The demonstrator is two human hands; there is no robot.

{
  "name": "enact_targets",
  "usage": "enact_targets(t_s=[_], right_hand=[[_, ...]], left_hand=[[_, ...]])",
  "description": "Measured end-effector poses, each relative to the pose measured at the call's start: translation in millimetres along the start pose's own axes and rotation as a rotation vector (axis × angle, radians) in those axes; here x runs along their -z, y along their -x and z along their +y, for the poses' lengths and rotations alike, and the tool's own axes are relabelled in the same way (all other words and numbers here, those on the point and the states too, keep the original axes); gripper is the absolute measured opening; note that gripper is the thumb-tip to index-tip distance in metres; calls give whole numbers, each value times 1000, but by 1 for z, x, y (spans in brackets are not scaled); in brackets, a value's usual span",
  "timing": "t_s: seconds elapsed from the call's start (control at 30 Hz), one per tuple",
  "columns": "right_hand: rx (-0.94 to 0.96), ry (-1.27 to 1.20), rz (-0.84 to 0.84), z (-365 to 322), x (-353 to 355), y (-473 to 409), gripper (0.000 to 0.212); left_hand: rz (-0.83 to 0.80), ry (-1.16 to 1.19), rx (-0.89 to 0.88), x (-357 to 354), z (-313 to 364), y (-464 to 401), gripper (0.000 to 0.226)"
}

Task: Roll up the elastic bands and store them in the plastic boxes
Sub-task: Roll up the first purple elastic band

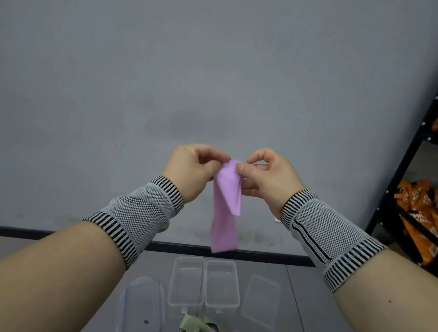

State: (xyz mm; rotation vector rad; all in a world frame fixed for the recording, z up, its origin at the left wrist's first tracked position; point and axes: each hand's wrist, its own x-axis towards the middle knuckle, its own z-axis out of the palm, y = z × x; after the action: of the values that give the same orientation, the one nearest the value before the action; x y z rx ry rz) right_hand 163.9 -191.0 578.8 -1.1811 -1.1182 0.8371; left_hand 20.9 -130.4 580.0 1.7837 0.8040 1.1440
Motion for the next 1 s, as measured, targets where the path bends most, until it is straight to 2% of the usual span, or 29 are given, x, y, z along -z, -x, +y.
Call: enact_targets(t_s=[0.13,0.23,0.37,0.57,0.67,0.73,0.8,0.9,1.0], right_hand=[[-39,-7,-52,-2,0,3,22],[-26,16,-67,-3,4,1,23],[-34,76,-126,1,6,2,24],[-19,136,-164,8,8,8,24],[35,175,37,9,5,4,22],[106,152,316,12,5,-3,23],[233,302,549,17,5,-8,23],[435,627,586,22,1,-4,17],[460,685,498,31,1,-1,16]], left_hand=[[129,48,38,0,-5,-4,26],[146,-43,6,1,-8,-3,22],[163,-218,-21,-1,-10,-2,27],[176,-254,45,-1,-16,-2,31],[172,-231,70,3,-18,-2,30],[159,-197,79,2,-18,-1,28],[133,-189,66,-3,-19,1,29],[130,-159,71,-8,-19,-1,30],[115,-48,87,-10,-24,-1,33]])
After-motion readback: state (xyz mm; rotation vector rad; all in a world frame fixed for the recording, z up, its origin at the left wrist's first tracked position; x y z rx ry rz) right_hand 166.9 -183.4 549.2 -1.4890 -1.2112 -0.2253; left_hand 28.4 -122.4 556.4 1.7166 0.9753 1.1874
